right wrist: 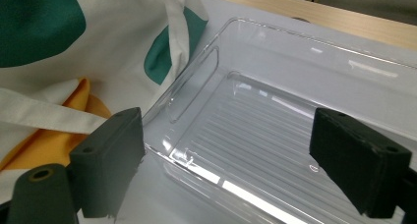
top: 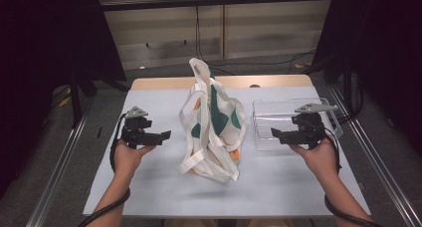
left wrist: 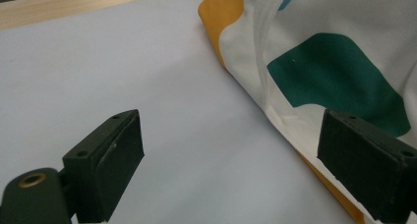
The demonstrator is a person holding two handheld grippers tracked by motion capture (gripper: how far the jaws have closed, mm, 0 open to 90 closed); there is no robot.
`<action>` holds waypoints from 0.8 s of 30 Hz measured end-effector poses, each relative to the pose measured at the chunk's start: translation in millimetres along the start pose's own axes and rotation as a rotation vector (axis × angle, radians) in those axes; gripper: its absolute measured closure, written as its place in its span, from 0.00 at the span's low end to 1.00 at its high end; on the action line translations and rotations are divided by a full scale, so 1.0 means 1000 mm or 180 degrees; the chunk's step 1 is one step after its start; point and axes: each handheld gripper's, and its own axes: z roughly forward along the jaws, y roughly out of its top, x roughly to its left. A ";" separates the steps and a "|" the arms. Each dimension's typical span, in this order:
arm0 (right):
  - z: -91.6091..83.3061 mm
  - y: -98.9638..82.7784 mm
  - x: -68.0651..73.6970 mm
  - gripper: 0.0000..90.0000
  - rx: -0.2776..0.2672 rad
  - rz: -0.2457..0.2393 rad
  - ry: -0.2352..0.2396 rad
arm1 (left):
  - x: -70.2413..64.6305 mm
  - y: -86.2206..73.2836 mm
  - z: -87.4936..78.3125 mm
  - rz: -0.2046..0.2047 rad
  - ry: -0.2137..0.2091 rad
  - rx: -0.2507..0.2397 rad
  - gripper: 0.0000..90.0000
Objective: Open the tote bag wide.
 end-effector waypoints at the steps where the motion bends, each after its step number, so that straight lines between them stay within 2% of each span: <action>1: 0.001 0.001 0.001 0.15 0.0005 -0.0006 0.0006 | -0.001 0.001 0.001 -0.0016 -0.0006 0.0003 0.11; 6: 0.006 0.005 0.004 0.15 0.0012 -0.0041 0.0020 | -0.002 0.003 0.003 -0.0005 -0.0032 0.0016 0.12; 12: 0.013 0.010 0.004 0.15 0.0025 0.0022 0.0027 | -0.003 0.009 0.005 0.0024 -0.0045 0.0011 0.13; 16: 0.016 0.012 0.005 0.15 0.0020 0.0010 0.0046 | -0.004 0.013 0.006 0.0034 -0.0055 -0.0009 0.14; 18: 0.019 0.015 0.007 0.14 0.0075 -0.0007 0.0027 | -0.007 0.016 0.006 0.0039 -0.0081 -0.0025 0.14; 21: 0.021 0.019 0.009 0.15 0.0048 0.0002 0.0081 | -0.008 0.018 0.007 0.0098 -0.0085 0.0002 0.14; 24: 0.022 0.021 0.010 0.15 0.0032 0.0010 0.0097 | -0.009 0.019 0.008 0.0080 -0.0089 -0.0003 0.15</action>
